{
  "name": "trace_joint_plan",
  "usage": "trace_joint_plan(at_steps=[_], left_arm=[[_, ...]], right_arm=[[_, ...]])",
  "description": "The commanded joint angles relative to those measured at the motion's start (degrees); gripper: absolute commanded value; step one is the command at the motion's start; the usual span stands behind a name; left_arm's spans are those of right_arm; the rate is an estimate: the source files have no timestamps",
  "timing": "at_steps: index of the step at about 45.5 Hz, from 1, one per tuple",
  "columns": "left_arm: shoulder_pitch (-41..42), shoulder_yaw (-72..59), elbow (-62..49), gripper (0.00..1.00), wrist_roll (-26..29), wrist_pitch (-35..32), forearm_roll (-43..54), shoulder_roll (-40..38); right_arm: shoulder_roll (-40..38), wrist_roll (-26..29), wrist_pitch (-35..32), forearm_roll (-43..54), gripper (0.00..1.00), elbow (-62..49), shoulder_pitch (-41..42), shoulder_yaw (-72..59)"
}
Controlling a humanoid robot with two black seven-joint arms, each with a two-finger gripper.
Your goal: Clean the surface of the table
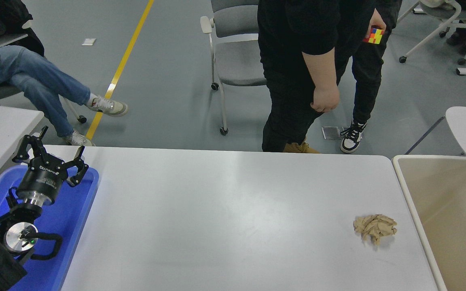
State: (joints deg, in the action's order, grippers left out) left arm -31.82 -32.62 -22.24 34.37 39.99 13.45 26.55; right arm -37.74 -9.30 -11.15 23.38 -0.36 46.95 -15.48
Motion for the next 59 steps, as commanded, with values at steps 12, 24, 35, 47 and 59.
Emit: trace_joint_plan(at_steps=[12, 24, 35, 47, 59], left_arm=[[0.00, 0.01, 0.00, 1.00, 0.00, 0.00, 0.00, -0.01], [0.00, 0.01, 0.00, 1.00, 0.00, 0.00, 0.00, -0.01], [0.00, 0.01, 0.00, 1.00, 0.00, 0.00, 0.00, -0.01], [0.00, 0.01, 0.00, 1.00, 0.00, 0.00, 0.00, -0.01], [0.00, 0.01, 0.00, 1.00, 0.00, 0.00, 0.00, -0.01]], right_arm=[[8.12, 5.79, 7.46, -2.73, 0.00, -0.08, -7.39, 0.01], [10.49, 5.88, 8.16, -3.70, 0.00, -0.08, -9.68, 0.01], [12.42, 5.88, 9.13, -3.70, 0.00, 0.00, -10.91, 0.27], [14.09, 5.88, 10.18, -3.70, 0.00, -0.08, -11.88, 0.54], [14.71, 5.88, 10.18, -3.78, 0.00, -0.08, -12.23, 0.54]])
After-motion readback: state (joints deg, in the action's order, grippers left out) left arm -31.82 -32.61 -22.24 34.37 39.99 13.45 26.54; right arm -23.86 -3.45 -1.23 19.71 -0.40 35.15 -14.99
